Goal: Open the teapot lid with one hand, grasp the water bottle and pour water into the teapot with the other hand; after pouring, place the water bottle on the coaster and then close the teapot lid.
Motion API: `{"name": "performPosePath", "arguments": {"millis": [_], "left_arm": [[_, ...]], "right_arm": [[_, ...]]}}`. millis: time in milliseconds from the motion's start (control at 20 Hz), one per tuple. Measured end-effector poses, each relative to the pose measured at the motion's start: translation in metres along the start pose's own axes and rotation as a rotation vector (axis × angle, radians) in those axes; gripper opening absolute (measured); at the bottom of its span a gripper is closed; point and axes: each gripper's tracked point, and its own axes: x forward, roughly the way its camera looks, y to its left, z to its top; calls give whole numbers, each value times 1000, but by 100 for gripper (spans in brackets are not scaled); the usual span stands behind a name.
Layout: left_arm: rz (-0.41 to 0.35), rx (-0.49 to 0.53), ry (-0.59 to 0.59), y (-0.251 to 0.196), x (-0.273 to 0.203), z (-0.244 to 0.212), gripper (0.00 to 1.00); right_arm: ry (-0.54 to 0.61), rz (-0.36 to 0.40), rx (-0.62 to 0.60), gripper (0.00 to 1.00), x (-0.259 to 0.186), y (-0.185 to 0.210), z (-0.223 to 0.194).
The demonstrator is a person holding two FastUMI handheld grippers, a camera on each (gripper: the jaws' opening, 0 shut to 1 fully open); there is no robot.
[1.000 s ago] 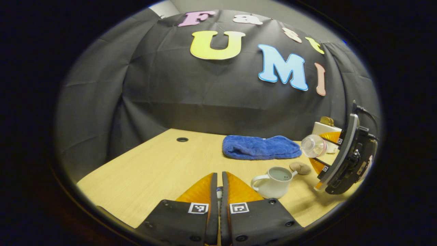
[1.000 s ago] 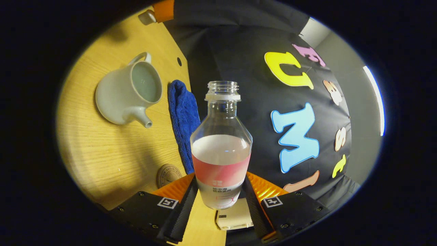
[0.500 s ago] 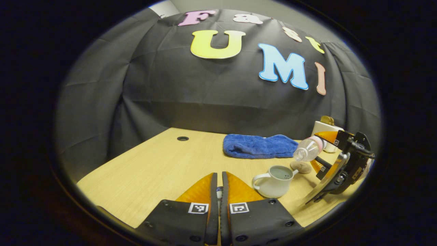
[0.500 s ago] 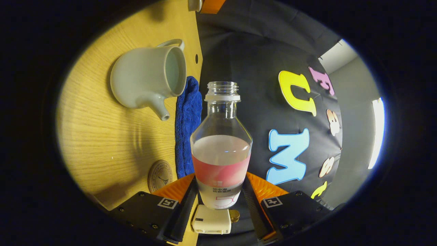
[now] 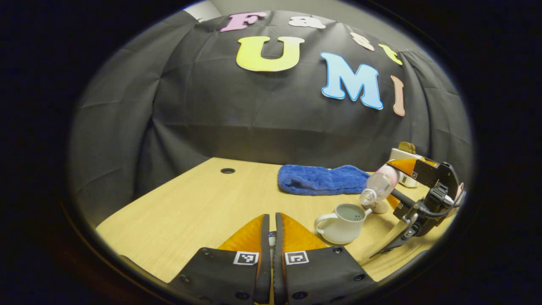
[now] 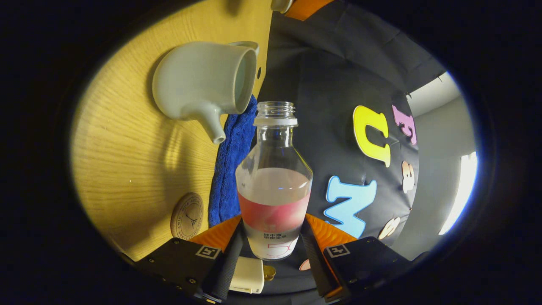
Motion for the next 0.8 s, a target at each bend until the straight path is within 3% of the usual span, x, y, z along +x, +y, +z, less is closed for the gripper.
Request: {"name": "performPosePath", "arguments": {"millis": [300, 800], "left_arm": [[0, -3, 7, 0, -1, -3, 9], [4, -6, 17, 1, -1, -8, 9]], "right_arm": [[-21, -76, -87, 75, 3, -13, 0], [-42, -111, -134, 75, 7, -26, 1]]}}
